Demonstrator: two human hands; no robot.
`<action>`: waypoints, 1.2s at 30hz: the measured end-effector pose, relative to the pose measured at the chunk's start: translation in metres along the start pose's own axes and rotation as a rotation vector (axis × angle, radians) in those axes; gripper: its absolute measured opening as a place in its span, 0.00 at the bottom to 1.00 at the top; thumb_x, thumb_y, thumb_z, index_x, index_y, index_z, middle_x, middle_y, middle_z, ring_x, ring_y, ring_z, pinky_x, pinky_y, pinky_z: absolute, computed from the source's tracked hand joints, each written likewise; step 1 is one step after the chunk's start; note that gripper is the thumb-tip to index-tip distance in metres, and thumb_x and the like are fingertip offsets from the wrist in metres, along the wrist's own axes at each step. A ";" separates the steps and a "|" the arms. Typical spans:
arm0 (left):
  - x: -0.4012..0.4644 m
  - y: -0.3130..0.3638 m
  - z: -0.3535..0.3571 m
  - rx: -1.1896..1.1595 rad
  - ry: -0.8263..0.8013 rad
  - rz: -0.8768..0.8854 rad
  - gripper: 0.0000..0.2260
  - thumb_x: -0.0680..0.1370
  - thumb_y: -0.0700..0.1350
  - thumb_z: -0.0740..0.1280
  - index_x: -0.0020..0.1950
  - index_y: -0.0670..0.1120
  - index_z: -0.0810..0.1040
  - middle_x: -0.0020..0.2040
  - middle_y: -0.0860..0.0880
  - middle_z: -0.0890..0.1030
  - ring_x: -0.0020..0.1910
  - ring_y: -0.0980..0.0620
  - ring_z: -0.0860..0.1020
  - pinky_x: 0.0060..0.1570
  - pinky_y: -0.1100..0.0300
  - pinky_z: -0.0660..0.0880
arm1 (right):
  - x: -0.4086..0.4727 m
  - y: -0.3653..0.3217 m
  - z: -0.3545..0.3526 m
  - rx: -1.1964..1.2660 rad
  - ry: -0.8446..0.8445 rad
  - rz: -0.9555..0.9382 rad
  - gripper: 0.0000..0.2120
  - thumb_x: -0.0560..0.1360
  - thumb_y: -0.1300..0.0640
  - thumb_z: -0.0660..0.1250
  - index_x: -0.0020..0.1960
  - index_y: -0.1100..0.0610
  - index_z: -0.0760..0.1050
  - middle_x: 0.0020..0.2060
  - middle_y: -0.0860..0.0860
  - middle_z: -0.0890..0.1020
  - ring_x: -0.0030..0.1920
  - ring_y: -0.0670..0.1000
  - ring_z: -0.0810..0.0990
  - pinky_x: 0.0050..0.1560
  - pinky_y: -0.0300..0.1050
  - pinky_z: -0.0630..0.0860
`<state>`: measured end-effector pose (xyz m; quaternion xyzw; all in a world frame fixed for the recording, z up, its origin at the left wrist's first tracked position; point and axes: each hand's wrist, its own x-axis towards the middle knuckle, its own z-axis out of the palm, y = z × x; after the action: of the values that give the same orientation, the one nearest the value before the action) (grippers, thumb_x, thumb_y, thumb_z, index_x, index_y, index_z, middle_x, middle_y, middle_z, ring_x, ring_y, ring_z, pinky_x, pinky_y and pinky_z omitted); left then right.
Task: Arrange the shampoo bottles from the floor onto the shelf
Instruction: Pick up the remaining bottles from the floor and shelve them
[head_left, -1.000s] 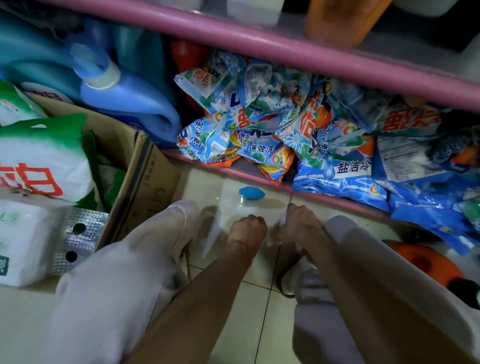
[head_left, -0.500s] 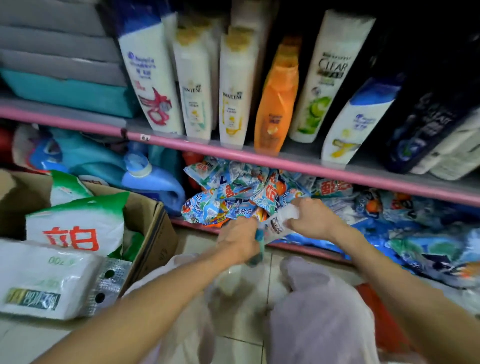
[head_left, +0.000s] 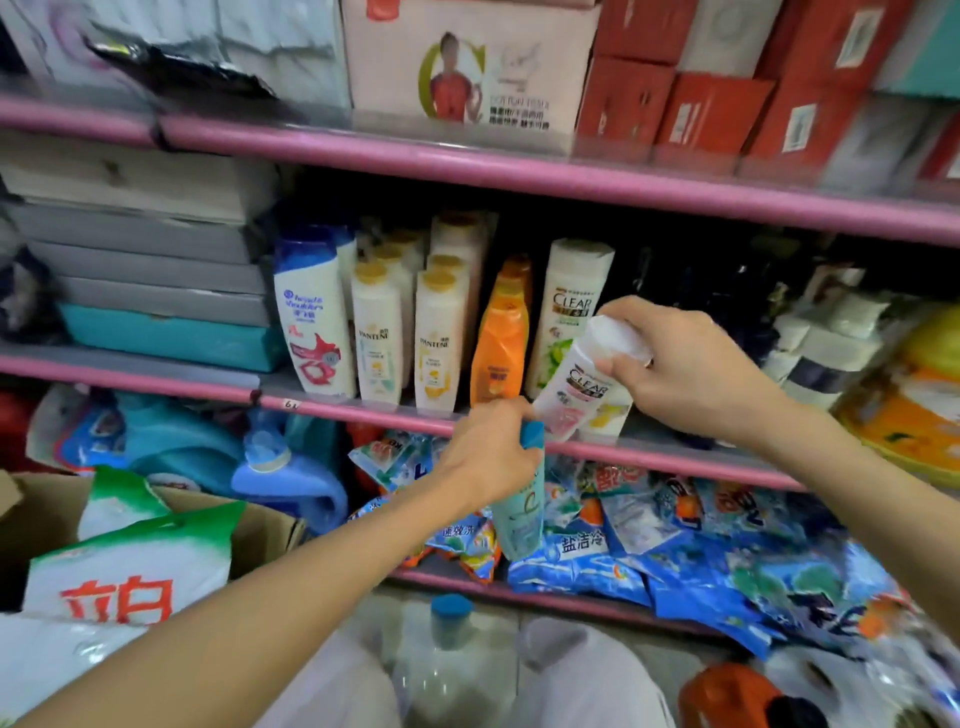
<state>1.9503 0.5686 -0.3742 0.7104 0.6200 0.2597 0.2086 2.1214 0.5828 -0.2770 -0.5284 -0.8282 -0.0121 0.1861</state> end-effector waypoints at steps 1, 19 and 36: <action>0.001 0.004 -0.001 -0.001 0.000 0.003 0.14 0.74 0.42 0.68 0.60 0.48 0.77 0.58 0.46 0.80 0.57 0.46 0.78 0.56 0.52 0.76 | 0.005 0.000 -0.004 -0.016 0.019 -0.014 0.21 0.75 0.52 0.65 0.67 0.52 0.68 0.60 0.55 0.78 0.59 0.60 0.77 0.56 0.56 0.75; 0.029 0.005 0.000 0.021 -0.183 0.000 0.19 0.76 0.41 0.67 0.67 0.47 0.73 0.66 0.47 0.76 0.64 0.46 0.73 0.64 0.51 0.71 | 0.091 0.016 0.027 -0.320 -0.240 0.005 0.23 0.77 0.50 0.62 0.71 0.50 0.65 0.60 0.58 0.78 0.65 0.59 0.68 0.63 0.52 0.62; 0.046 -0.002 0.012 -0.007 -0.199 -0.047 0.24 0.76 0.41 0.68 0.71 0.45 0.69 0.69 0.45 0.73 0.66 0.45 0.73 0.64 0.52 0.71 | 0.101 0.019 0.027 -0.194 -0.403 0.025 0.24 0.79 0.51 0.61 0.73 0.49 0.61 0.65 0.57 0.74 0.69 0.58 0.64 0.67 0.53 0.55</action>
<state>1.9602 0.6145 -0.3798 0.7173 0.6117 0.1850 0.2778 2.0930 0.6849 -0.2729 -0.5458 -0.8370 0.0163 -0.0345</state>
